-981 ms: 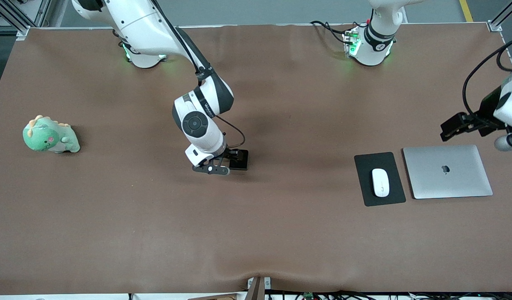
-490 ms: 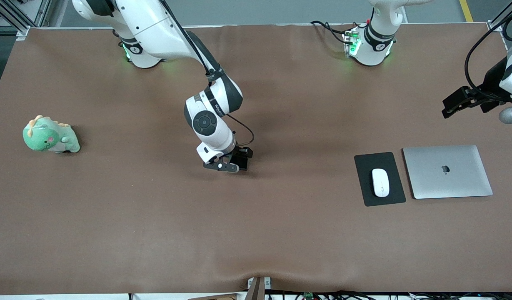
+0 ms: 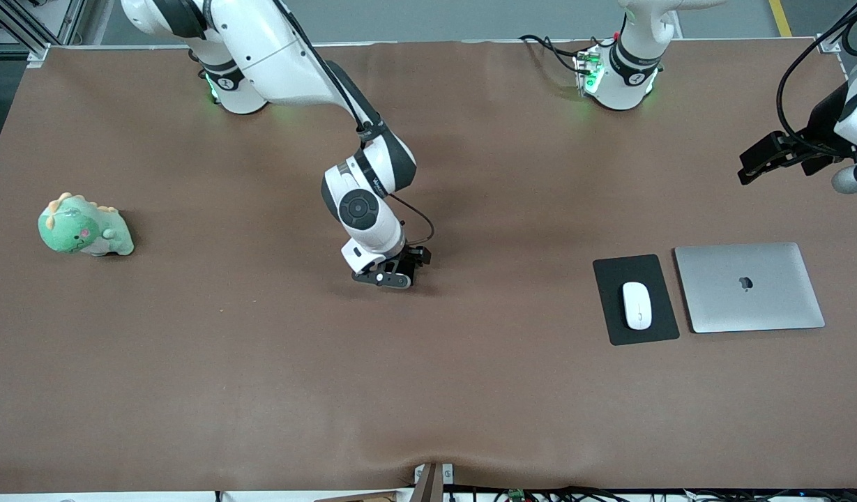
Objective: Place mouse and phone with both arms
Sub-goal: 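Grasp the black phone with the right gripper while the left gripper withdraws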
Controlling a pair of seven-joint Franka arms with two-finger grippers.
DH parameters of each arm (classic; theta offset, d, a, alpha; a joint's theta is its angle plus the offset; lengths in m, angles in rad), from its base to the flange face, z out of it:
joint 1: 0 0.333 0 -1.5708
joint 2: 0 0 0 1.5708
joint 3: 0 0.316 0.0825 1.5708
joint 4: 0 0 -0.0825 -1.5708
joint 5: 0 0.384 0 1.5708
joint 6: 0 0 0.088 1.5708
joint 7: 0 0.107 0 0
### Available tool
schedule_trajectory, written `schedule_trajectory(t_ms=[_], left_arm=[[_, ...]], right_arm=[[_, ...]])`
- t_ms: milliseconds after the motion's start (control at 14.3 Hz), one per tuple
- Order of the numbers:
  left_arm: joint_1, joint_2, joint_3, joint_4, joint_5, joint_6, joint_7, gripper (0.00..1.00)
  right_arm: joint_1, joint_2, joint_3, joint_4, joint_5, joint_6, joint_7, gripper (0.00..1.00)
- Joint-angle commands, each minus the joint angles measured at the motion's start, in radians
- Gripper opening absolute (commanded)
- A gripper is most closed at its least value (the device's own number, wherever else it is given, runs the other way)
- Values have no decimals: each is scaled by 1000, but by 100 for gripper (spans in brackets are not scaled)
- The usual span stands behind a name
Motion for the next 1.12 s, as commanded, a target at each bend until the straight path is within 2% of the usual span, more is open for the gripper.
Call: schedule_trajectory(t_ms=[0, 70, 140, 210, 280, 560, 840, 1051], left_arm=[[-7, -10, 8, -15, -11, -6, 27, 100], [-7, -2, 8, 2, -13, -4, 29, 100], [-5, 1, 8, 15, -16, -4, 30, 100], [-5, 3, 8, 16, -15, -4, 30, 100], [-7, 3, 8, 13, -16, -4, 29, 100], [-8, 15, 8, 16, -8, -3, 27, 100], [-4, 12, 9, 18, -10, -3, 29, 100], [-2, 15, 9, 19, -7, 1, 27, 100]], right_arm=[[16, 25, -12, 30, -62, 15, 17, 95], [17, 25, -12, 30, -110, 7, 20, 39], [19, 25, -12, 30, -124, 1, 17, 4], [12, 22, -11, 30, -122, -2, 17, 0], [6, 17, -12, 33, -124, -22, 14, 0], [-15, 6, -17, 123, -122, -215, 21, 0], [-96, -70, -17, 114, -124, -344, 11, 0], [-170, -141, -17, 56, -124, -357, -1, 0]])
